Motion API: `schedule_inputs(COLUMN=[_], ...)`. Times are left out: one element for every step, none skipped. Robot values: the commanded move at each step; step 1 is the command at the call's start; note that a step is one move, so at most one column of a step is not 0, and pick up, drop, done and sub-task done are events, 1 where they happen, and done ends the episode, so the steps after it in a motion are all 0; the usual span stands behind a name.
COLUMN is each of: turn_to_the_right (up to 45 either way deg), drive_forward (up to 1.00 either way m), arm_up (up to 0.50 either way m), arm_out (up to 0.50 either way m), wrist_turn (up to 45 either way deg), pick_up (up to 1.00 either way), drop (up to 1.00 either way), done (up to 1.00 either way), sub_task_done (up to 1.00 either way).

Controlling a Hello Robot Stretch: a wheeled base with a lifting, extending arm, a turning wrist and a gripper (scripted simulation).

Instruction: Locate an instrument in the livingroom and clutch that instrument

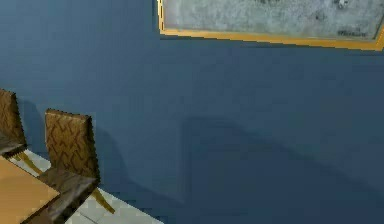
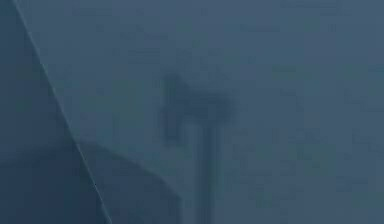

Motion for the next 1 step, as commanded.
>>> schedule_inputs(turn_to_the_right=[0.0], drive_forward=[0.3], arm_up=[0.0], arm_out=[0.0], wrist_turn=[0.0], pick_up=[0.0], drop=[0.0], done=[0.0], sub_task_done=[0.0])
